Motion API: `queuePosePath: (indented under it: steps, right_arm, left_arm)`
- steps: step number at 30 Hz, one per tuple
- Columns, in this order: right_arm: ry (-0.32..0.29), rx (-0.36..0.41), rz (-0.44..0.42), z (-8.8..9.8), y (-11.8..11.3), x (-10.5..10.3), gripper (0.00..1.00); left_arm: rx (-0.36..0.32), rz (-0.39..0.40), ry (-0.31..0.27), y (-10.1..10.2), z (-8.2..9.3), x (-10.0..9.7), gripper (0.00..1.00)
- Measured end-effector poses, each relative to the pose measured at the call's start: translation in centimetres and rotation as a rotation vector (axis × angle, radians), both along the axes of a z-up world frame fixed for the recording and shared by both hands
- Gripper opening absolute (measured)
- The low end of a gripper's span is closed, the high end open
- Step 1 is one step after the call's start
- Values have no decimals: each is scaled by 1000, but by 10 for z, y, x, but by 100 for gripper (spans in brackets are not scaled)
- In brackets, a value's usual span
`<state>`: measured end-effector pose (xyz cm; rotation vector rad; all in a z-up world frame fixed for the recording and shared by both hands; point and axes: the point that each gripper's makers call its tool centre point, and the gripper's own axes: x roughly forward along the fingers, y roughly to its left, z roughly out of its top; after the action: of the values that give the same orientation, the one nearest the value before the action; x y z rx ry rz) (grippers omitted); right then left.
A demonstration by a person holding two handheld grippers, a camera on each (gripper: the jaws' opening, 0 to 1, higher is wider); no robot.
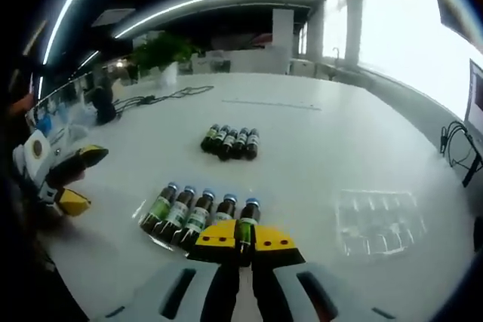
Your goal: Grip medicine bottles put into box
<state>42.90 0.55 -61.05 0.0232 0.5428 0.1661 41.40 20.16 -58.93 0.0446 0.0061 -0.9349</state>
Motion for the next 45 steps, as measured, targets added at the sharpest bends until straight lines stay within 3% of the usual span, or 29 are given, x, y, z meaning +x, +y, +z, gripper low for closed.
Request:
queuePosePath:
  steps: [6, 13, 25, 35, 45]
  right_arm:
    - [-12, 85, -3, 11, 6, 14, 2]
    - [-45, 77, 39, 25, 21, 36, 3]
    - [-80, 79, 39, 46, 15, 84, 9]
    - [-63, 43, 74, 43, 18, 117, 11]
    - [19, -43, 121, 8, 20, 140, 10]
  left_arm:
    - [-6, 2, 2, 0, 1, 0, 49]
    - [-10, 3, 5, 1, 1, 1, 49]
    - [-12, 4, 11, 2, 0, 2, 49]
    - [-4, 20, 7, 4, -1, 5, 52]
    - [-22, 36, 14, 7, 1, 8, 52]
